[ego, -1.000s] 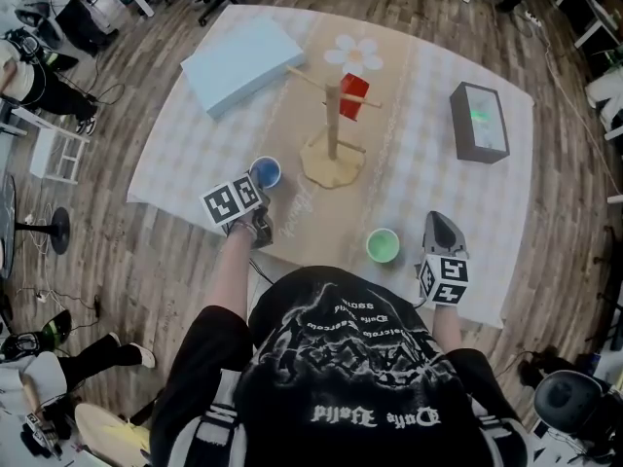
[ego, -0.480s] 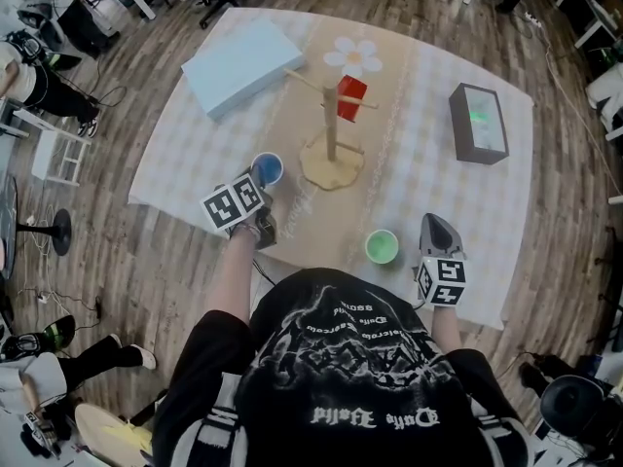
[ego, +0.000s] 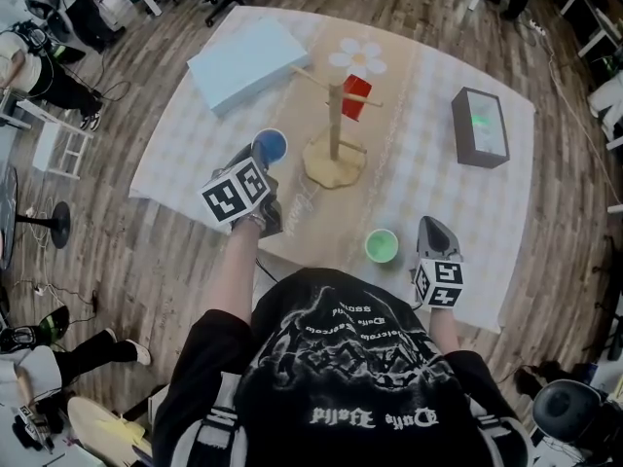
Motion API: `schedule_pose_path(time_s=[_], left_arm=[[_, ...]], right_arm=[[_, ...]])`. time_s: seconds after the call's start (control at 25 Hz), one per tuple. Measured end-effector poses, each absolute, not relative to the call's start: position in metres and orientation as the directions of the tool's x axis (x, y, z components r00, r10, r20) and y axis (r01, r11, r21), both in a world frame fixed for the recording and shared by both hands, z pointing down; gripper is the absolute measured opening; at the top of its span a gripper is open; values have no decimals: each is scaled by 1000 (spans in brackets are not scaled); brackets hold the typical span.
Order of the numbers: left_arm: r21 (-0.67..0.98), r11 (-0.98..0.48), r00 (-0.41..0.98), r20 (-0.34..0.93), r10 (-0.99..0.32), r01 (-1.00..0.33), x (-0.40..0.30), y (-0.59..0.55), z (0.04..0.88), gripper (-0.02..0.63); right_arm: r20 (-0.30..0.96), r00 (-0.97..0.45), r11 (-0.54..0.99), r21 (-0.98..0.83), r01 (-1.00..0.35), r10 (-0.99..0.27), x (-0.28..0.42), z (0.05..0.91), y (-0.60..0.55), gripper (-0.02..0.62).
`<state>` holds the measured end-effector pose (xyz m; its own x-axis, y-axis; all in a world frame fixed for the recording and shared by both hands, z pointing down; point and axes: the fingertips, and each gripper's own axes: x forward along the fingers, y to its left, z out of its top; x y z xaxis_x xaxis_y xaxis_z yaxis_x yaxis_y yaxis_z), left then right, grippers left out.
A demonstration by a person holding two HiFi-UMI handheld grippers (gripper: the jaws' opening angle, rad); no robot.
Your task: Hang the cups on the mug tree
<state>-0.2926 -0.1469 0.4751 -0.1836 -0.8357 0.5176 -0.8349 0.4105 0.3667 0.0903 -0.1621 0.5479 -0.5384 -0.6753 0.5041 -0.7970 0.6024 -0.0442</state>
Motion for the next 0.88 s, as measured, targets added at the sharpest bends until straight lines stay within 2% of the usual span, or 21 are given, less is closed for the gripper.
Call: schedule_pose_path(time_s=[0.88], left_arm=[[160, 347, -283, 324, -903, -924, -278, -188, 359, 46]], right_arm=[[499, -571, 637, -48, -769, -652, 85, 547, -155, 9]])
